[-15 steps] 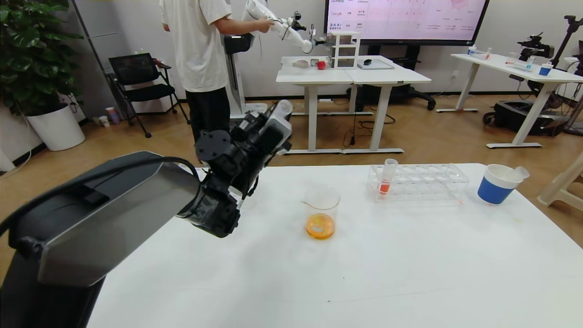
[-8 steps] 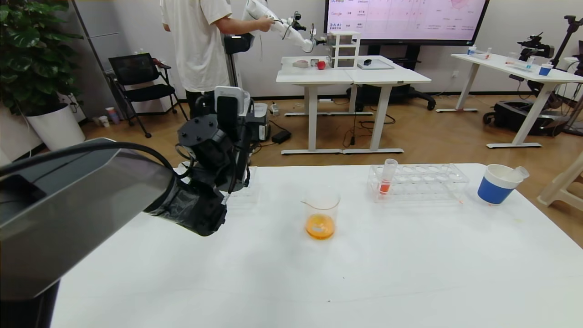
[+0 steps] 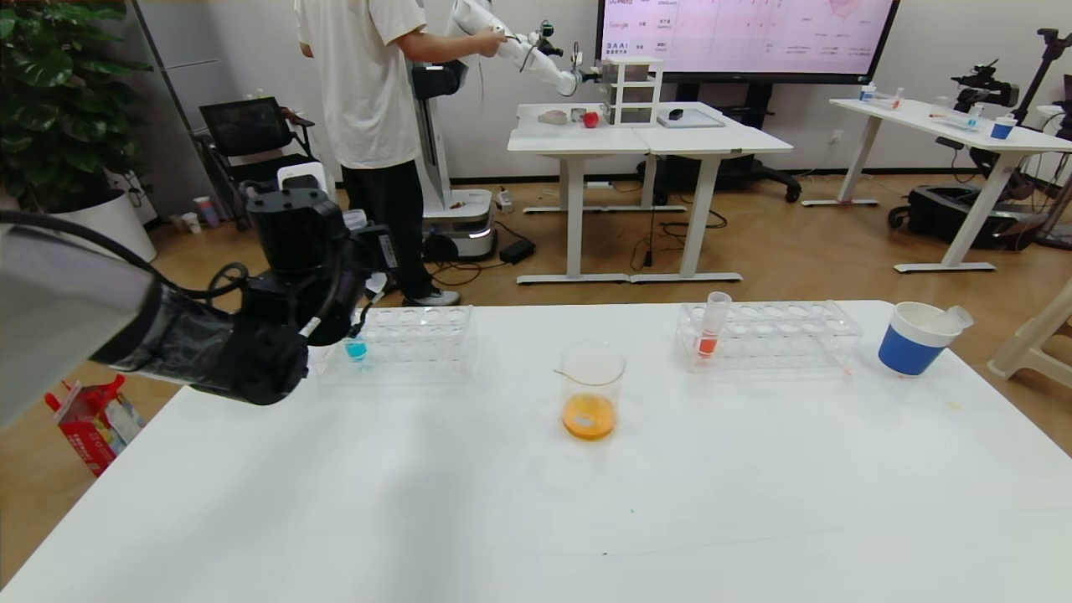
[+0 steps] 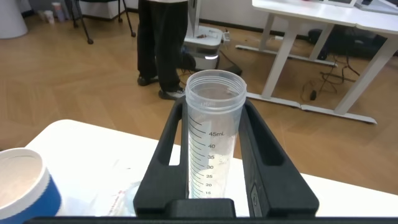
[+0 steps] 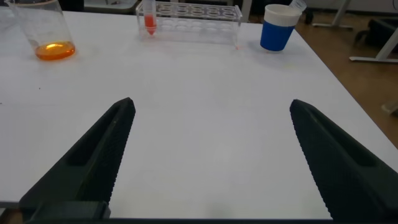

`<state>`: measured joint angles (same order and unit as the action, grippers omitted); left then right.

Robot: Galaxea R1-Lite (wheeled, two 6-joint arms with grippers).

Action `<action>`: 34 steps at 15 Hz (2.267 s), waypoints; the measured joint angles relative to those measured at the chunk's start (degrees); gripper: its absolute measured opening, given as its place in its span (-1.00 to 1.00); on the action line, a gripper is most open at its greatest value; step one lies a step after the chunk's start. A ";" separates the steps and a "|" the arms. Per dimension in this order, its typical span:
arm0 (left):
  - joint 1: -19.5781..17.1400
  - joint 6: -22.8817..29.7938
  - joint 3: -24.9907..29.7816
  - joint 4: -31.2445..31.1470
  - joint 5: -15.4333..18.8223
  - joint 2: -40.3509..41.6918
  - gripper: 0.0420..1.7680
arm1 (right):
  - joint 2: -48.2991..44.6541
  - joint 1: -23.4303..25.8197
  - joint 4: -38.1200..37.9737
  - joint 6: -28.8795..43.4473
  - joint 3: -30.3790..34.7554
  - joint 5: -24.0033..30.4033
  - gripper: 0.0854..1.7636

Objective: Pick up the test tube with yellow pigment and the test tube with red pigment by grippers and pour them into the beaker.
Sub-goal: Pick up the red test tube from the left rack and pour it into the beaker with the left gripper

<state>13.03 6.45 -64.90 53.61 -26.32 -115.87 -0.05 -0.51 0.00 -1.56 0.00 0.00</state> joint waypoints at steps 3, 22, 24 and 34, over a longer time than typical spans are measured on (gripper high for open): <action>-7.67 0.74 1.89 -1.52 6.62 4.24 -0.47 | 0.00 0.00 0.00 0.00 0.00 0.00 0.97; -28.82 0.83 9.64 17.77 22.10 -8.16 -0.47 | 0.00 0.00 0.00 0.00 0.00 0.00 0.97; -28.49 0.74 10.02 19.21 21.83 -10.58 -0.47 | 0.00 0.00 0.00 0.00 0.00 0.00 0.97; -28.38 -0.69 10.39 20.44 21.78 -12.98 0.97 | 0.00 0.00 0.00 0.00 0.00 0.00 0.97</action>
<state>-15.35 5.75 -54.52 74.06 -4.53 -128.85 -0.05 -0.51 0.00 -1.56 0.00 0.00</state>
